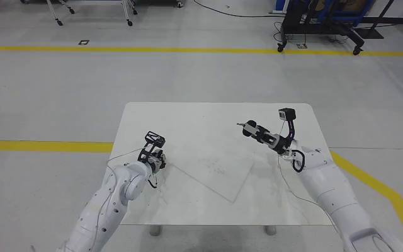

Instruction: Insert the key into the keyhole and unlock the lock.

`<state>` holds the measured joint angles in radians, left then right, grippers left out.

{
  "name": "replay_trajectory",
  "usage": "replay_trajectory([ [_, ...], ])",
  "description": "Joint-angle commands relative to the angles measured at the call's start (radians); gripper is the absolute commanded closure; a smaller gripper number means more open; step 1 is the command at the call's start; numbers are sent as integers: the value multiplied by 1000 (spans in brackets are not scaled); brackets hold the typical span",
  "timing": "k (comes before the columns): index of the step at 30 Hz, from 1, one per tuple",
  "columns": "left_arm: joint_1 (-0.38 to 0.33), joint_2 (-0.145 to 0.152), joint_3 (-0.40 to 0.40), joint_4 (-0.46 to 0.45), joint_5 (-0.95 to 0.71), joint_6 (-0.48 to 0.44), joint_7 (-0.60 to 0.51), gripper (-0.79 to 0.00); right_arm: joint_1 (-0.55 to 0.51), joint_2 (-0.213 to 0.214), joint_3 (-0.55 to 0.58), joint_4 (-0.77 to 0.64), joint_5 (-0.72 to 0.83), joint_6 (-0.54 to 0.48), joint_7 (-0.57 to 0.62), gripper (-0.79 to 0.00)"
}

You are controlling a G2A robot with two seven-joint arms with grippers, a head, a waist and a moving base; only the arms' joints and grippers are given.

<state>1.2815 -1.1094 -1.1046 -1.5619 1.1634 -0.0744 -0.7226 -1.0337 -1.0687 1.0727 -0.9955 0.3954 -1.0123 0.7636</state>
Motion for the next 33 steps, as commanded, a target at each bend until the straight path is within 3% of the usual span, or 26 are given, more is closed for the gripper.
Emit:
replay_trajectory([
  [1, 2, 0, -5, -3, 8, 4, -4, 0, 0, 0, 0, 0, 0, 0, 0, 0],
  [7, 2, -1, -15, -8, 16, 13, -1, 0, 0, 0, 0, 0, 0, 0, 0, 0],
  [17, 2, -3, -22, -21, -39, -69, -23, 0, 0, 0, 0, 0, 0, 0, 0, 0],
  [23, -40, 1, -3, 25, 10, -220, -4, 0, 0, 0, 0, 0, 0, 0, 0, 0],
  [33, -136, -8, -13, 146, -146, -376, 51, 0, 0, 0, 0, 0, 0, 0, 0, 0],
])
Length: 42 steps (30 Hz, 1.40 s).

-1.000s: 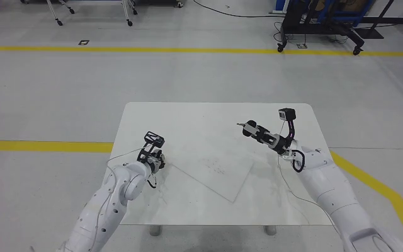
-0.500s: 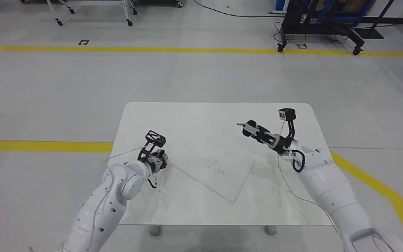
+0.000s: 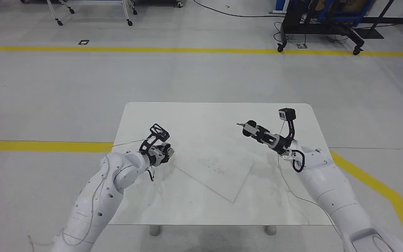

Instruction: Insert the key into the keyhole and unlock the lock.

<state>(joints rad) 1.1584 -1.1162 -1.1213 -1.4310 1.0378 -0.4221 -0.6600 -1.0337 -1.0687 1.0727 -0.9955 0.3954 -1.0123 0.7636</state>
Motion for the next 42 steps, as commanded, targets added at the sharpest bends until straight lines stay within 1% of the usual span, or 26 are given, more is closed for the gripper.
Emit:
replay_trajectory([
  [1, -28, -1, 7, 29, -26, -53, -23, 0, 0, 0, 0, 0, 0, 0, 0, 0],
  [4, -71, -3, 25, 73, -24, -116, -38, 0, 0, 0, 0, 0, 0, 0, 0, 0],
  [6, -100, -6, 40, 103, -14, -136, -45, 0, 0, 0, 0, 0, 0, 0, 0, 0],
  [10, -144, -17, 72, 152, 20, -102, -23, 0, 0, 0, 0, 0, 0, 0, 0, 0],
  [13, -164, -24, 93, 180, 29, -94, -6, 0, 0, 0, 0, 0, 0, 0, 0, 0],
  [23, -199, -35, 121, 250, 24, -93, 4, 0, 0, 0, 0, 0, 0, 0, 0, 0],
  [35, -196, -37, 131, 257, 42, -77, 11, 0, 0, 0, 0, 0, 0, 0, 0, 0],
  [37, -194, -37, 129, 255, 46, -75, 13, -34, 0, 0, 0, 0, 0, 0, 0, 0],
  [38, -193, -36, 128, 254, 48, -74, 13, -68, 0, 0, 0, 0, 0, 0, 0, 0],
  [40, -188, -35, 125, 249, 51, -71, 14, -172, 0, 0, 0, 0, 0, 0, 0, 0],
  [42, -181, -33, 121, 243, 54, -71, 14, -246, 0, 0, 0, 0, 0, 0, 0, 0],
])
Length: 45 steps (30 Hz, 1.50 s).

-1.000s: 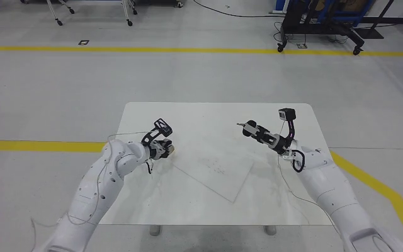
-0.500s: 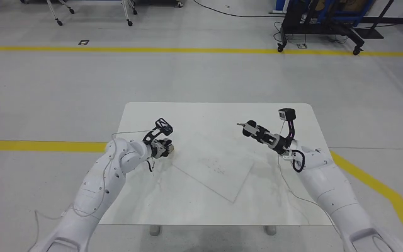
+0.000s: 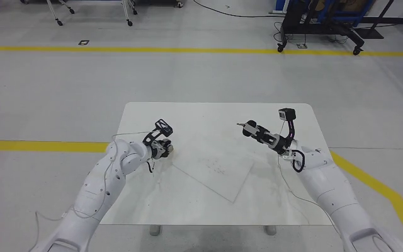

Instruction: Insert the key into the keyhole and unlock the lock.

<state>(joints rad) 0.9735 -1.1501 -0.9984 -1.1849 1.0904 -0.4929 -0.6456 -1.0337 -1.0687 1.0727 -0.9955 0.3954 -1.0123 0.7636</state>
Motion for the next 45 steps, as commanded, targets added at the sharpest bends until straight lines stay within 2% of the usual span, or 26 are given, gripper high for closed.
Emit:
replay_trajectory([
  [1, 7, 2, -4, -7, 3, 1, 0, -259, 0, 0, 0, 0, 0, 0, 0, 0],
  [4, 18, 5, -11, -18, 5, 5, -3, -283, 0, 0, 0, 0, 0, 0, 0, 0],
  [9, 37, 11, -27, -43, 8, 6, -9, -256, 0, 0, 0, 0, 0, 0, 0, 0],
  [17, 58, 18, -50, -69, 0, 4, -4, -157, 0, 0, 0, 0, 0, 0, 0, 0],
  [23, 47, 14, -38, -66, -1, 4, -1, -83, 0, 0, 0, 0, 0, 0, 0, 0],
  [32, 23, 9, -21, -37, -8, -4, -24, -86, 0, 0, 0, 0, 0, 0, 0, 0],
  [34, 16, 6, -15, -26, -8, -3, -24, -65, 0, 0, 0, 0, 0, 0, 0, 0],
  [35, 13, 5, -13, -21, -8, -4, -23, -12, 0, 0, 0, 0, 0, 0, 0, 0],
  [36, 11, 4, -11, -18, -8, -4, -21, 0, 0, 0, 0, 0, 0, 0, 0, 0],
  [45, 7, 4, -16, -3, -15, 2, 1, 0, 0, 0, 0, 0, 0, 0, 0, 0],
])
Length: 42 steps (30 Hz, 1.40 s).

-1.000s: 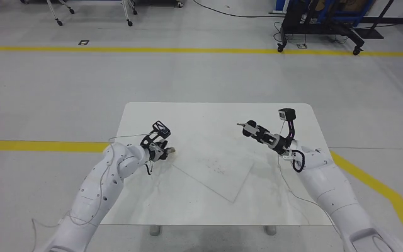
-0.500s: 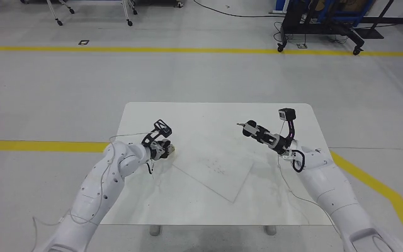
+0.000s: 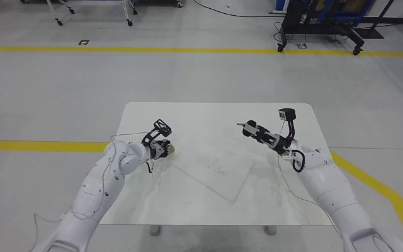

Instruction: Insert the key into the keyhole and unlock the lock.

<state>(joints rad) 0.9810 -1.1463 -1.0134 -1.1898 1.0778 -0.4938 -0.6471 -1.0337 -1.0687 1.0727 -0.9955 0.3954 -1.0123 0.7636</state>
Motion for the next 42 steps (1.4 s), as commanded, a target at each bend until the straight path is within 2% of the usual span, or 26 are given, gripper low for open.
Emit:
replay_trajectory([
  [1, -1, -1, -3, 3, -5, 8, 9, 0, 0, 0, 0, 0, 0, 0, 0, 0],
  [6, -1, -2, -33, 7, -145, -50, 22, 0, 0, 0, 0, 0, 0, 0, 0, 0],
  [12, -3, 4, -99, 29, -414, -138, -12, 0, 0, 0, 0, 0, 0, 0, 0, 0],
  [22, -3, 4, -102, 30, -427, -139, -15, 0, 0, 0, 0, 0, 0, 0, 0, 0],
  [23, 11, 1, -100, 37, -494, -139, -12, 0, 0, 0, 0, 0, 0, 0, 0, 0],
  [24, 12, -4, -99, 53, -605, -147, -43, 0, -1, 0, 1, -3, -1, 5, -5, 0],
  [26, -22, -15, -98, 114, -843, -98, -146, 0, -9, -2, 4, -37, -24, 38, -45, 0],
  [29, -105, -38, -80, 232, -1227, 10, -399, 0, -13, -14, -12, -79, -15, 98, -108, 0],
  [32, -198, -65, -58, 373, -1454, 110, -560, 0, 11, -33, -50, -91, 4, 154, -142, 0],
  [36, -292, -101, -15, 505, -1553, 148, -623, 0, 57, -59, -102, -75, 8, 191, -161, 0],
  [42, -306, -105, -8, 517, -1547, 137, -626, 0, 76, -69, -116, -70, 9, 196, -158, 0],
])
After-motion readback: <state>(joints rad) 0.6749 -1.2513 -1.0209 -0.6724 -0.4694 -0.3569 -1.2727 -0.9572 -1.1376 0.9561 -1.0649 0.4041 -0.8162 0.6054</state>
